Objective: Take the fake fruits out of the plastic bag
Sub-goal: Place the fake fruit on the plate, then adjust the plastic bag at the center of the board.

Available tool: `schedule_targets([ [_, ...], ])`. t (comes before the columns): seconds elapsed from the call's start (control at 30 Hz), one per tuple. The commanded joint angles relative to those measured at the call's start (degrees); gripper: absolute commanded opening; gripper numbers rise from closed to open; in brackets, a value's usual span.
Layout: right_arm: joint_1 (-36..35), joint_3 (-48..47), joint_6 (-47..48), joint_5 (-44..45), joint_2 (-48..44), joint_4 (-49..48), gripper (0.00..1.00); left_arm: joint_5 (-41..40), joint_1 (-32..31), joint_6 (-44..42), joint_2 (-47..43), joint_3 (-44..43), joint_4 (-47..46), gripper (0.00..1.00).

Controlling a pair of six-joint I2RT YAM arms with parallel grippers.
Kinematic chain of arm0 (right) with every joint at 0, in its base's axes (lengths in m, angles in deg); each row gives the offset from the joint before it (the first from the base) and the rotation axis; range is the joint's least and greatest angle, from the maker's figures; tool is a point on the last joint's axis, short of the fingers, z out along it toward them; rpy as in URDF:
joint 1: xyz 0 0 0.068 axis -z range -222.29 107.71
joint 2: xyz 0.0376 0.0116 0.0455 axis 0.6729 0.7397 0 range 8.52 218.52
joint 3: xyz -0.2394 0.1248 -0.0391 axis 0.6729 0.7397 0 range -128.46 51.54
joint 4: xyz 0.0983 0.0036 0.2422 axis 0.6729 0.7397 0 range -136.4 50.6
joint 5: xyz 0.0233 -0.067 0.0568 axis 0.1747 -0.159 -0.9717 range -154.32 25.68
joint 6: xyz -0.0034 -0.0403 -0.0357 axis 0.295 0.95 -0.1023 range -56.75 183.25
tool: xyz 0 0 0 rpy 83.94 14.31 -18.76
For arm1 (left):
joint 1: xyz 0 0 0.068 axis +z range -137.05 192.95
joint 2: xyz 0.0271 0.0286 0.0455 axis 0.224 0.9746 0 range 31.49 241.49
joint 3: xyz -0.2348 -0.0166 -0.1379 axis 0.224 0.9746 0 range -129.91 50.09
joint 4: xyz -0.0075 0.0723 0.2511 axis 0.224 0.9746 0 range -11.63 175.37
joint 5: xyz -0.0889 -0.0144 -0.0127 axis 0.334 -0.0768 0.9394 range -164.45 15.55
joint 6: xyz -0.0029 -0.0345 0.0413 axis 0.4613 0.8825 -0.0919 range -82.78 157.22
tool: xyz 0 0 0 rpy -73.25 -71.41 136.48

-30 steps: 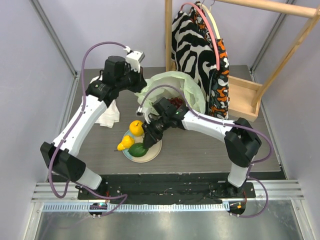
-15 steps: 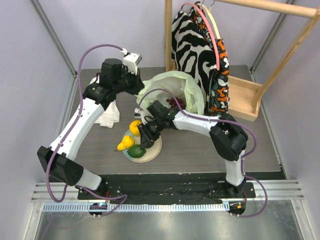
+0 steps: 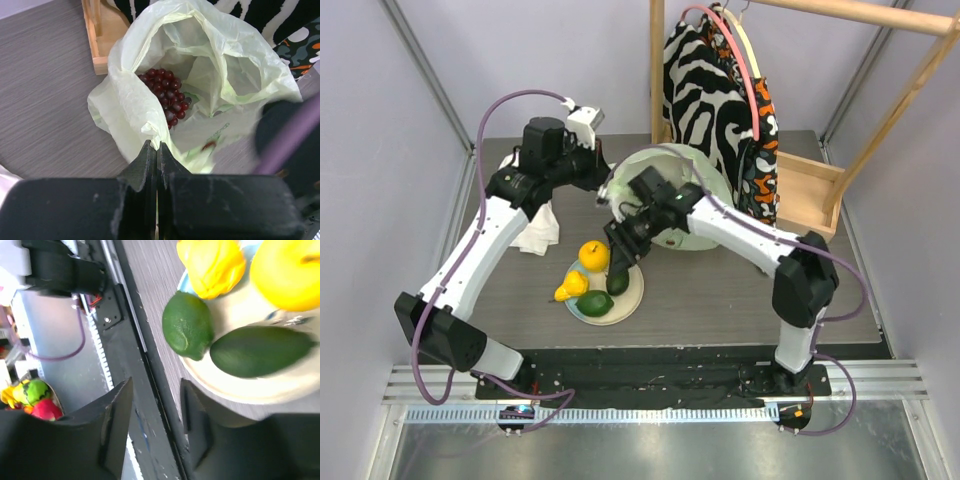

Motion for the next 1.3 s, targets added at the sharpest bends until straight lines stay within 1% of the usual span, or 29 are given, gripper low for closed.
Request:
schedule_targets([
  [0.0, 8.3, -7.0, 10.0, -5.1, -12.7, 10.2, 0.42, 1.7, 0.2, 1.0, -2.9, -2.4, -1.1, 0.00],
  [0.03, 9.7, -6.4, 11.0, -4.8, -14.7, 7.7, 0.38, 2.2, 0.2, 0.9, -3.6, -1.6, -0.7, 0.00],
  [0.1, 12.0, -5.1, 13.7, -2.6, -19.8, 6.8, 0.37, 4.5, 0.2, 1.1, -4.5, 0.3, -0.7, 0.00],
  [0.13, 13.5, -4.5, 16.3, 0.8, -20.8, 6.4, 0.35, 5.8, 0.2, 1.6, -4.9, 2.8, -1.0, 0.00],
  [0.2, 14.6, -1.5, 17.8, 4.0, -22.0, 5.3, 0.33, 8.1, 0.2, 2.5, -5.8, 5.2, -1.6, 0.00],
  [0.3, 15.6, 3.7, 18.3, 8.1, -21.1, 1.8, 0.32, 9.0, 0.2, 2.9, -6.8, 8.4, -1.3, 0.00],
  [0.33, 15.6, 5.5, 17.6, 11.2, -20.6, -1.6, 0.33, 9.1, 0.2, 2.6, -7.3, 8.8, -1.2, 0.00],
  [0.4, 15.4, 10.2, 18.4, 13.5, -19.0, -4.4, 0.33, 10.1, 0.3, 1.8, -8.0, 9.7, -0.1, 0.00],
  [0.43, 15.2, 11.6, 19.1, 14.9, -16.7, -6.3, 0.33, 10.4, 0.2, 1.2, -8.2, 9.9, 0.4, 0.00],
  [0.47, 15.2, 14.1, 20.0, 18.4, -15.6, -7.3, 0.33, 10.4, 0.3, 0.8, -8.8, 10.6, 1.4, 0.00],
  [0.53, 14.9, 17.3, 20.9, 21.6, -14.4, -9.3, 0.34, 8.9, 0.2, -1.5, -9.5, 11.3, 3.0, 0.00],
  [0.57, 14.3, 21.5, 22.6, 22.8, -15.2, -9.9, 0.34, 8.2, 0.2, -2.5, -9.8, 11.6, 5.1, 0.00],
  [0.63, 12.5, 26.1, 25.6, 24.6, -18.1, -10.4, 0.36, 6.7, 0.2, -6.2, -11.0, 12.6, 7.1, 0.00],
  [0.67, 10.9, 30.5, 26.7, 25.8, -21.4, -10.4, 0.37, 6.7, 0.2, -8.2, -11.9, 13.5, 9.2, 0.00],
  [0.7, 10.5, 32.6, 26.5, 25.7, -23.1, -11.0, 0.38, 6.6, 0.2, -12.5, -12.4, 14.2, 10.1, 0.00],
  [0.73, 10.5, 35.8, 26.0, 25.2, -24.6, -11.5, 0.39, 5.2, 0.2, -13.9, -13.0, 15.0, 10.6, 0.00],
  [0.77, 10.4, 36.9, 25.4, 25.1, -27.5, -12.1, 0.40, 4.3, 0.2, -14.9, -13.5, 15.5, 11.8, 0.00],
  [0.8, 10.5, 37.5, 25.1, 25.1, -28.4, -12.5, 0.41, 3.8, 0.2, -16.9, -13.9, 16.0, 12.3, 0.00],
  [0.9, 11.4, 34.7, 26.7, 24.1, -30.4, -10.1, 0.44, 3.7, 0.4, -18.0, -14.3, 15.5, 14.1, 0.00],
  [0.93, 11.8, 31.3, 27.3, 23.3, -30.4, -9.2, 0.44, 4.6, 0.3, -18.2, -14.1, 15.2, 14.8, 0.00],
  [1.07, 12.1, 23.2, 27.7, 19.3, -28.1, -9.0, 0.44, 6.8, 0.4, -18.5, -11.9, 13.1, 15.6, 0.00],
  [1.17, 12.2, 16.8, 24.7, 19.0, -21.7, -10.5, 0.44, 7.0, 0.3, -19.2, -10.8, 11.1, 16.1, 0.00],
  [1.2, 12.3, 15.2, 24.0, 19.4, -17.6, -10.6, 0.44, 6.9, 0.3, -19.3, -10.7, 10.7, 16.3, 0.00],
  [1.27, 12.6, 11.8, 22.5, 20.1, -13.9, -11.0, 0.44, 6.2, 0.4, -18.8, -10.9, 9.9, 16.4, 0.00],
])
